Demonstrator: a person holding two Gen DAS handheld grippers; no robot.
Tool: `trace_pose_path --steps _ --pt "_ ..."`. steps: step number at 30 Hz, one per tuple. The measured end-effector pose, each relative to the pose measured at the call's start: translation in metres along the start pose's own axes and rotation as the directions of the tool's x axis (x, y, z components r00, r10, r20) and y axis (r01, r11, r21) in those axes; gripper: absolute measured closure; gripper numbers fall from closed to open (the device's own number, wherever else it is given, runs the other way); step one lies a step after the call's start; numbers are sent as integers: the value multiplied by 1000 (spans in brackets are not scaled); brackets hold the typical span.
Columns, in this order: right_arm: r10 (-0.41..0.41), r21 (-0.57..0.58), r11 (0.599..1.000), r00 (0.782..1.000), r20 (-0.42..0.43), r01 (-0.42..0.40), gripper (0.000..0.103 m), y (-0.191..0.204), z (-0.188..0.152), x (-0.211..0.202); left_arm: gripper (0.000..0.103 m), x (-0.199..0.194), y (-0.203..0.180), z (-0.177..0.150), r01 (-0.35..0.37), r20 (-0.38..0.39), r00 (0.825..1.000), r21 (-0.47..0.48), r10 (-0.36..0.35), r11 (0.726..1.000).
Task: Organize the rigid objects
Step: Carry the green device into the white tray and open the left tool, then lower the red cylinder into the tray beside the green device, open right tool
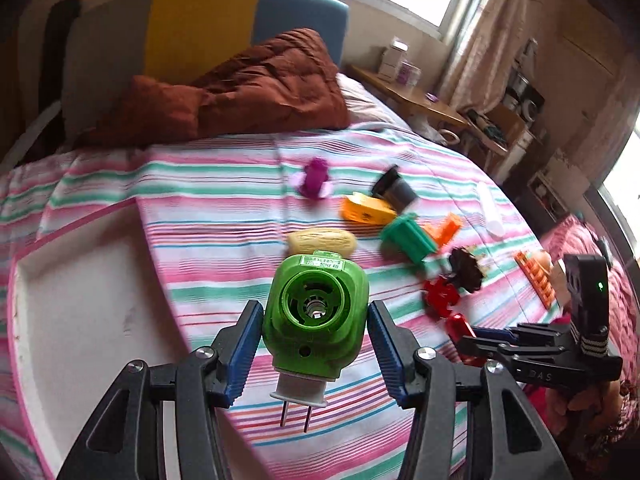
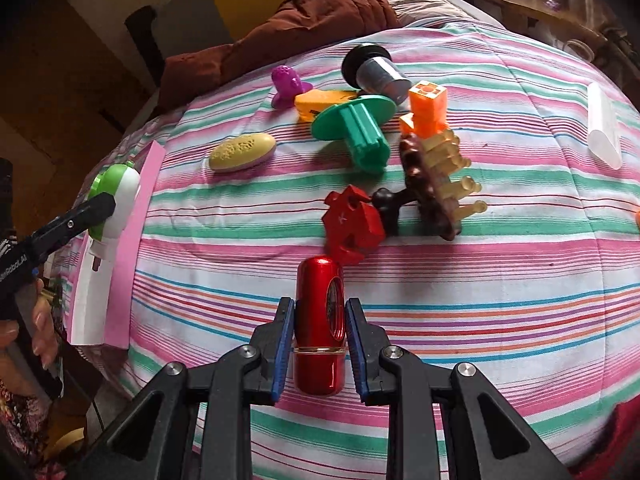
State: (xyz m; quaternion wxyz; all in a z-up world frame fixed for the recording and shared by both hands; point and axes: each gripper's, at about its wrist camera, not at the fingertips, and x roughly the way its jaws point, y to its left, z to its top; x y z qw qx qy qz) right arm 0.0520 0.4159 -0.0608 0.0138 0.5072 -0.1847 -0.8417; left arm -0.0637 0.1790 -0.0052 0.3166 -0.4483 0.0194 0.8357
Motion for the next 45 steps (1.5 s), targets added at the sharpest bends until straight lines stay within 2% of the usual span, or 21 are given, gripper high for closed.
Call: trace_pose_path --steps 4,8,11,15,21,24,26,28,31,35,40,45 --pt "43 -16 999 999 20 -43 77 7 -2 -3 49 -12 46 -3 -96 20 995 -65 97 993" --pt "81 -5 997 996 24 -81 77 11 -2 0 49 -16 98 -6 -196 7 980 -130 198 972" --pt "80 -32 996 997 21 -80 77 16 -4 3 49 -14 134 -5 -278 -10 960 -165 280 946" --pt "114 -54 992 993 33 -112 77 21 -4 2 49 -8 176 0 -379 -40 925 -180 378 908" --pt "127 -79 989 991 48 -123 77 26 -5 1 48 11 216 9 -454 -95 891 -205 444 867" --pt "129 -80 989 990 50 -125 77 25 -5 2 48 10 223 15 -465 -81 885 -210 459 860" --pt "138 -83 988 989 57 -133 77 26 -5 2 48 2 223 16 -461 -42 885 -225 464 859" --pt "146 -86 986 987 61 -140 77 28 -5 2 48 -11 221 14 -468 -4 876 -246 482 849" --pt "156 -79 985 986 53 -152 77 35 -2 4 48 -29 220 5 -447 31 878 -298 477 843" --pt "176 -93 981 984 43 -171 77 55 7 9 48 -48 215 -17 -391 52 898 -362 437 846" --pt "222 -129 968 974 44 -215 77 92 25 15 48 -60 200 -36 -333 70 922 -358 381 872" --pt "273 -172 949 961 34 -264 77 144 48 27 48 -65 185 -53 -296 87 936 -335 342 894"
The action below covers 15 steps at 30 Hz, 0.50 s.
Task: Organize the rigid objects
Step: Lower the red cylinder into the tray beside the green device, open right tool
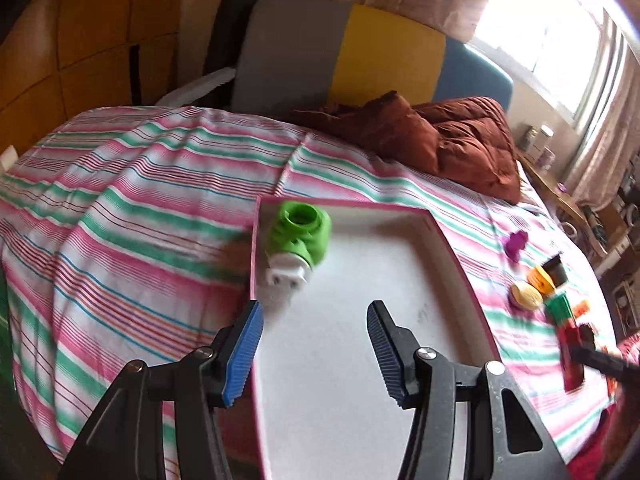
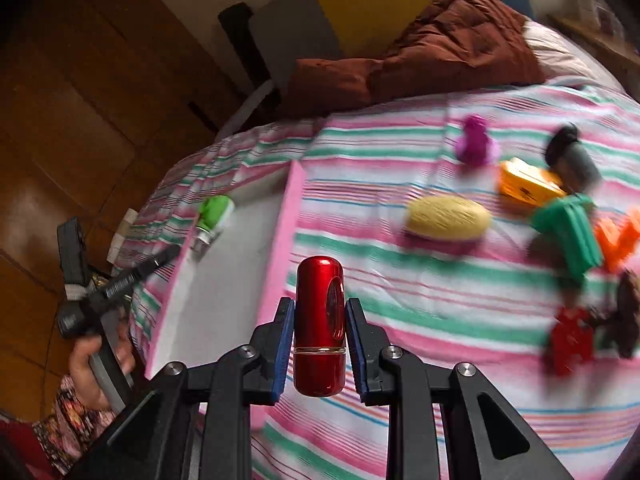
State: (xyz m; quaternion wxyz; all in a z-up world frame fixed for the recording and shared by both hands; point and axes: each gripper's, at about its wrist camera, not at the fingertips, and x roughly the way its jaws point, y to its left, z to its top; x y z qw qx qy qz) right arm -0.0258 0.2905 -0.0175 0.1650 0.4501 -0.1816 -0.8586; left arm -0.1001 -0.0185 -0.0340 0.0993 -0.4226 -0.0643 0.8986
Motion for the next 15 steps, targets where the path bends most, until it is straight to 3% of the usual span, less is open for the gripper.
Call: trace_pose_path --steps 5,11,15 --pt "5 -88 996 999 -49 -10 77 47 21 40 48 -8 -5 -11 32 -5 999 2 -32 999" --pt "1 -93 996 996 -94 -10 77 86 44 92 48 -21 1 -15 -10 34 999 0 10 1000" --pt "-25 -89 996 990 -136 13 77 105 57 132 48 -25 13 -15 -1 34 999 -42 2 999"
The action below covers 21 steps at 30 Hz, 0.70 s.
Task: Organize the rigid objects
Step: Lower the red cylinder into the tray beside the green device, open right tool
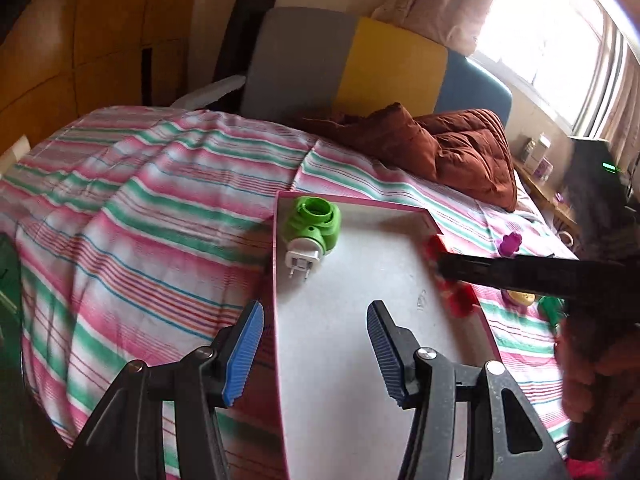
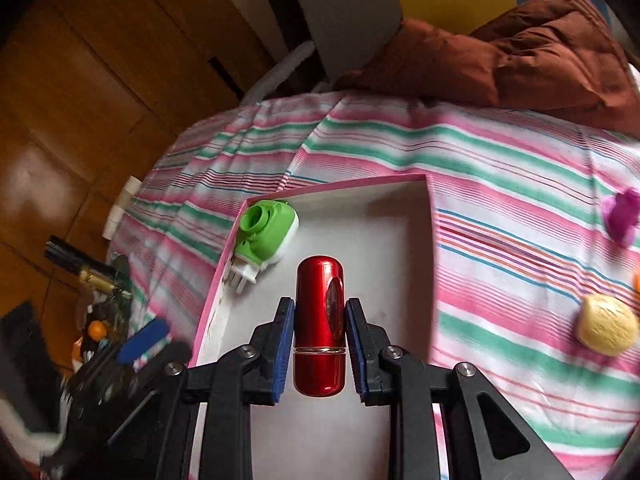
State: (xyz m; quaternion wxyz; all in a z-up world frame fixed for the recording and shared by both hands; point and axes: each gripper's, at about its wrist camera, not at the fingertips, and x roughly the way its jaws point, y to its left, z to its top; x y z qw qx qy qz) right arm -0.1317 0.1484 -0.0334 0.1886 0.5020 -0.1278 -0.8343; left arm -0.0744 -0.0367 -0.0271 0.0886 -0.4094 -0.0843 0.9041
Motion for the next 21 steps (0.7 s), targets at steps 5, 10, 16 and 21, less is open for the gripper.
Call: trace_pose_path --steps 5,10,16,21 --pt "-43 27 999 998 -41 45 77 11 18 36 48 -7 8 2 20 24 1000 -23 -19 1000" --pt "-95 32 995 995 -35 96 77 15 32 47 48 -10 8 2 35 35 999 -24 -34 999" --pt "-136 65 988 990 -26 137 76 16 43 61 48 -8 7 1 46 18 999 -25 -46 999" --pt "-92 140 986 995 23 88 48 7 44 52 48 -11 7 1 48 27 999 -23 -47 999"
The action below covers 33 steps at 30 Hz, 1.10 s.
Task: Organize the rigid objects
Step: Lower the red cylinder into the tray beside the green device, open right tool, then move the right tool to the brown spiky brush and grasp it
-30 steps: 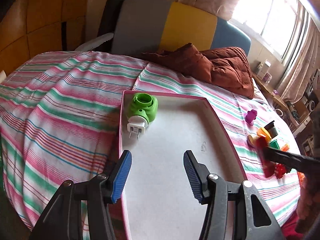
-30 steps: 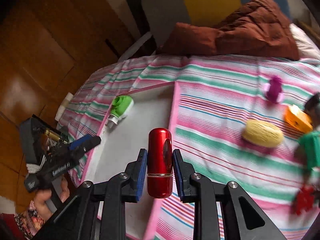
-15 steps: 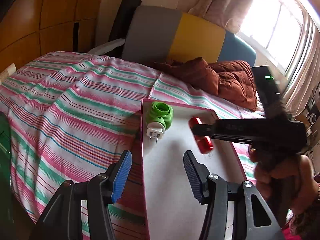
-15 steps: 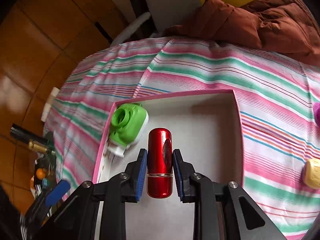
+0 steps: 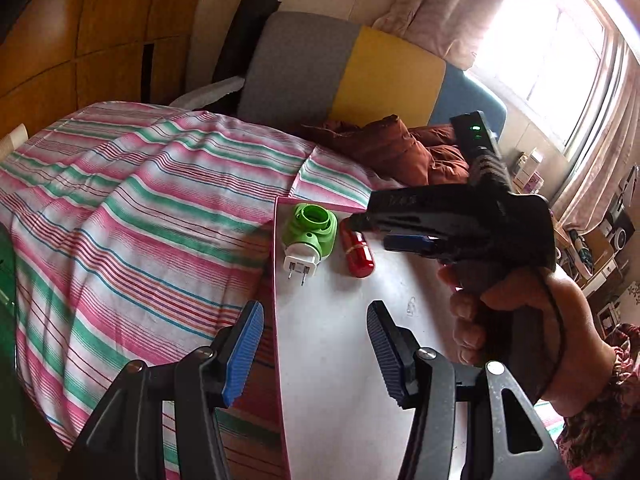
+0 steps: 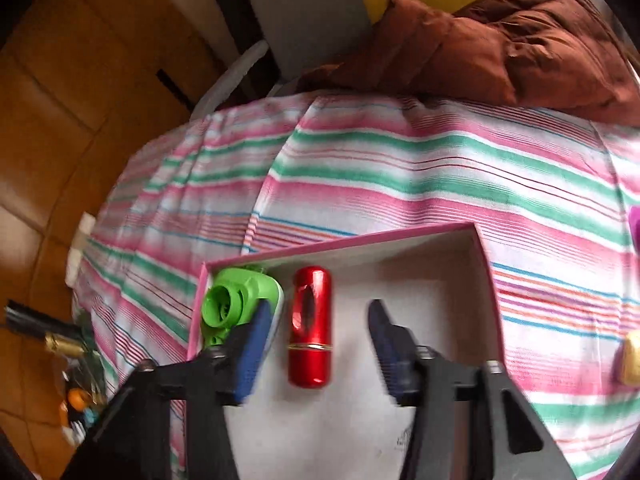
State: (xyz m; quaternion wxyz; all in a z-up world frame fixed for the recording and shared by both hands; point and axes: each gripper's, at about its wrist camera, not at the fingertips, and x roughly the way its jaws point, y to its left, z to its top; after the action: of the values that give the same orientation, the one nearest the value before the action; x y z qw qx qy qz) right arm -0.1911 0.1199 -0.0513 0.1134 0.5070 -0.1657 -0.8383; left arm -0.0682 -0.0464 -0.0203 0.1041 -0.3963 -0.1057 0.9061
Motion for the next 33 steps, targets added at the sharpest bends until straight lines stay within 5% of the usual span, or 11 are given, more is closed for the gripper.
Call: trace_pose_path --steps 9,16,33 --pt "-27 -126 991 997 71 36 46 -15 -35 -63 48 -1 -7 -3 40 -3 999 3 -40 999" --pt "-163 -197 961 975 154 192 41 -48 -74 -114 48 -5 -27 -11 115 -21 993 40 -114 993" --pt "-329 -30 942 937 119 335 41 -177 -153 -176 48 -18 -93 -40 224 -72 974 192 -214 956"
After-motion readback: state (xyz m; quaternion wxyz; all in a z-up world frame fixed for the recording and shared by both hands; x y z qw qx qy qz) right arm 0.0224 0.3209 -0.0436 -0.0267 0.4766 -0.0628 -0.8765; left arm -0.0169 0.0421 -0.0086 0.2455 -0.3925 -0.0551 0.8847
